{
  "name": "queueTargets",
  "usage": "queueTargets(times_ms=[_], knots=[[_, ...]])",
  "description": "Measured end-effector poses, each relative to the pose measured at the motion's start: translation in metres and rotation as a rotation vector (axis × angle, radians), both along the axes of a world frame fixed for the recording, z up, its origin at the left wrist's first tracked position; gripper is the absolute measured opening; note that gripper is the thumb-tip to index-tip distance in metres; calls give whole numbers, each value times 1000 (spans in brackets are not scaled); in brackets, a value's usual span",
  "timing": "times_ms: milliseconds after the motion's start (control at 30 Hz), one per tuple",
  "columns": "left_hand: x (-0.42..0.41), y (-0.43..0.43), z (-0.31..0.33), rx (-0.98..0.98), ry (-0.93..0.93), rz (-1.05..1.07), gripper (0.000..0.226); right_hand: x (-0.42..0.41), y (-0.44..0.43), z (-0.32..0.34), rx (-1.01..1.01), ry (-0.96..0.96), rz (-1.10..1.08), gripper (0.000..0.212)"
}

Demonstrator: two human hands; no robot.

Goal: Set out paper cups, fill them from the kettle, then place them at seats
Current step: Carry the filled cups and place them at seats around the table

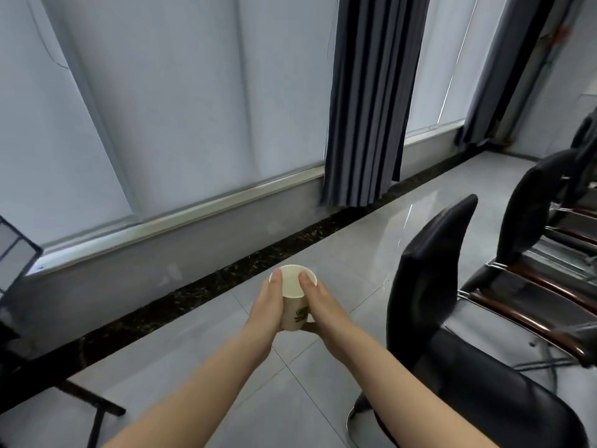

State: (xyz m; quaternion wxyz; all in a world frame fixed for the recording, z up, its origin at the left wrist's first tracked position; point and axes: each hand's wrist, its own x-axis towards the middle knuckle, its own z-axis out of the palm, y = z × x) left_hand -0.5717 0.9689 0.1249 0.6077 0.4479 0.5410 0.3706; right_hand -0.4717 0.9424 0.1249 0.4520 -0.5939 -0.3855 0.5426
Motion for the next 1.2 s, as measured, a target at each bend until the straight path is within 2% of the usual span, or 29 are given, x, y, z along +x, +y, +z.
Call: queueTargets(times_ms=[200,300,467,667,933,1200], knots=[[17,105,9,21,-29,-24,30,13,107,2,2,17,-41,46],[27,162,6,12,-16,-61,38,22,161,-2,-3,17,-86,44],[54,268,1,8,-6,-185,34,45,254,-4,3,17,-205,42],[103,398,9,70,16,-365,44,92,366,10,13,12,-322,45],[205,516,24,88,4,-540,43,183,468,27,55,14,-473,37],[361,611,11,109,-6,-642,44,332,556,13,54,-6,-593,35]])
